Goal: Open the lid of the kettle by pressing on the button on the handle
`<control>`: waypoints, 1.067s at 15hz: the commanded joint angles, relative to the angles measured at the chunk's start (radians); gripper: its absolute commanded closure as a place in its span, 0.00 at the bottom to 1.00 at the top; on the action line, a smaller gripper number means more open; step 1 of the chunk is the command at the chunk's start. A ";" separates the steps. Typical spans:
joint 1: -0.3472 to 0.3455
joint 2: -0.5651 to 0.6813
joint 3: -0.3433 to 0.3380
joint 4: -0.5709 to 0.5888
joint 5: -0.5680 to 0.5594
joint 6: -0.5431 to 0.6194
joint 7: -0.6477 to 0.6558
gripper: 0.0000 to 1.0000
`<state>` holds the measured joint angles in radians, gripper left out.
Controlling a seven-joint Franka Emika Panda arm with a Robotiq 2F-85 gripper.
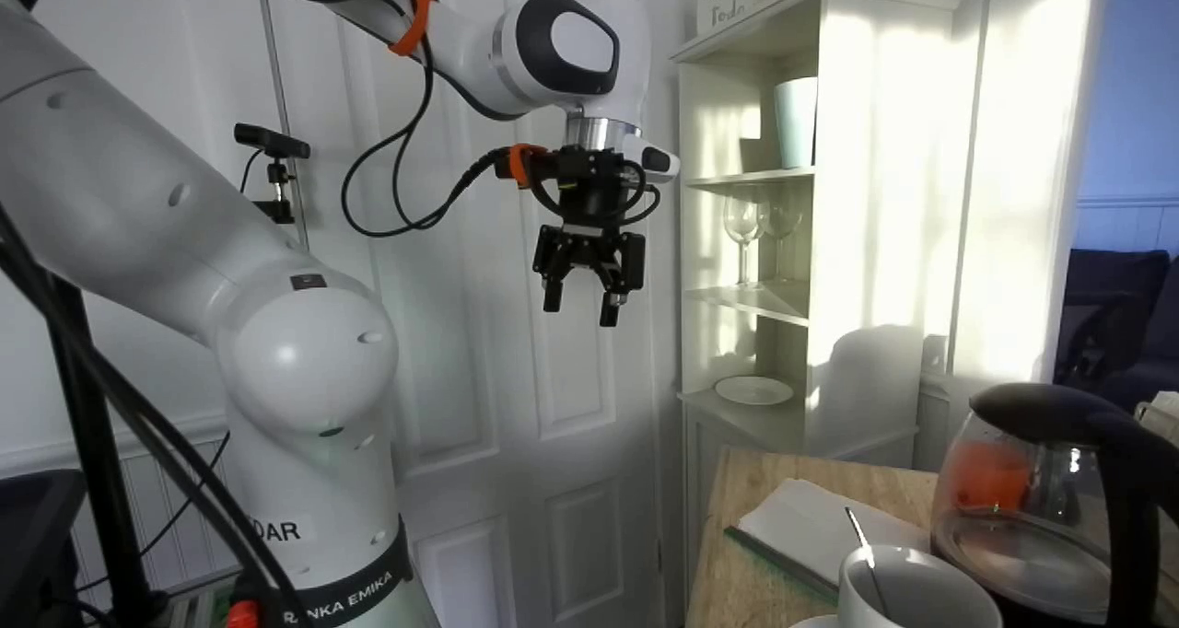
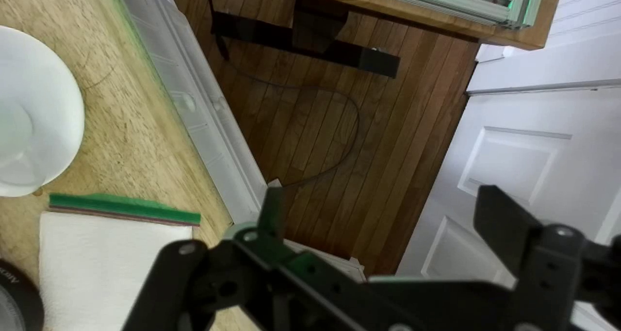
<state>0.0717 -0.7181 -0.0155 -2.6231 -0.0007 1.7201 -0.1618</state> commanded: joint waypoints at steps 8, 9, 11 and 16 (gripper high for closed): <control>-0.081 -0.028 -0.098 0.042 0.005 0.071 -0.003 0.00; -0.111 -0.040 -0.148 0.060 0.004 0.059 -0.032 0.00; -0.169 -0.042 -0.239 0.098 0.006 0.060 -0.077 0.00; -0.264 0.059 -0.466 0.244 0.062 0.109 -0.173 0.00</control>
<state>-0.1659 -0.7325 -0.3924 -2.4660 0.0030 1.8032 -0.2901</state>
